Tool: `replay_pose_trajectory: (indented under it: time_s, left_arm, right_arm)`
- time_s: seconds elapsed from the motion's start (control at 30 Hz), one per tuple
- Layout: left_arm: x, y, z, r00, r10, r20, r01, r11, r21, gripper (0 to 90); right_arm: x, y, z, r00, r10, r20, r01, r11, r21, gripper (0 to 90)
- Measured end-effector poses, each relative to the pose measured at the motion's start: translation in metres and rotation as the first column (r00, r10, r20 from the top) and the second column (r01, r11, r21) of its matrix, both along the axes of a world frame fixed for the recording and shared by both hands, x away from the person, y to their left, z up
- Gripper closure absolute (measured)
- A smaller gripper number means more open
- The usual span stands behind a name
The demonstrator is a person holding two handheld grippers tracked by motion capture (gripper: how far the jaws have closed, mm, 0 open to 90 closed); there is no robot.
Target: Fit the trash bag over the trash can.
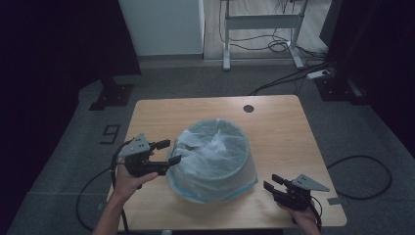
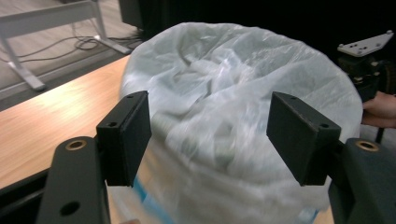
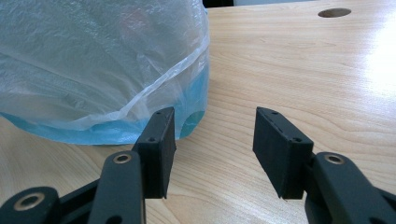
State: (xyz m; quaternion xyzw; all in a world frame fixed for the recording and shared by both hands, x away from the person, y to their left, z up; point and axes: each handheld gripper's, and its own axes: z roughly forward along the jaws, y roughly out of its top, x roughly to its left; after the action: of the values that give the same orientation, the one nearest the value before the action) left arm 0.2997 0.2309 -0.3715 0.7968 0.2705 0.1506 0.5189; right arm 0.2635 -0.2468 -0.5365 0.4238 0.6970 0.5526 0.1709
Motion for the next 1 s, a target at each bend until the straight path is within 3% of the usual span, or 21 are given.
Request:
replay_pose_trajectory:
  time_s: [0.27,0.67,0.77,1.0]
  left_arm:
    - [-0.018,0.033,-0.027,0.9970,0.076,-0.013,-0.077,0.9969,-0.016,30.4]
    - [-0.041,0.064,-0.085,0.9824,0.174,-0.069,-0.173,0.9848,0.018,30.4]
    - [-0.041,0.066,-0.091,0.9796,0.186,-0.077,-0.184,0.9824,0.036,30.4]
    - [-0.038,0.066,-0.094,0.9775,0.195,-0.079,-0.193,0.9806,0.033,30.2]
  right_arm:
    - [0.001,0.002,-0.001,1.0000,0.003,0.001,-0.003,1.0000,-0.004,47.9]
    - [0.003,0.002,-0.001,1.0000,0.004,0.003,-0.004,1.0000,-0.007,47.9]
    - [0.004,0.003,-0.001,1.0000,0.004,0.004,-0.004,1.0000,-0.007,47.8]
    - [0.005,0.002,0.000,0.9999,-0.006,0.011,0.006,0.9999,-0.009,45.9]
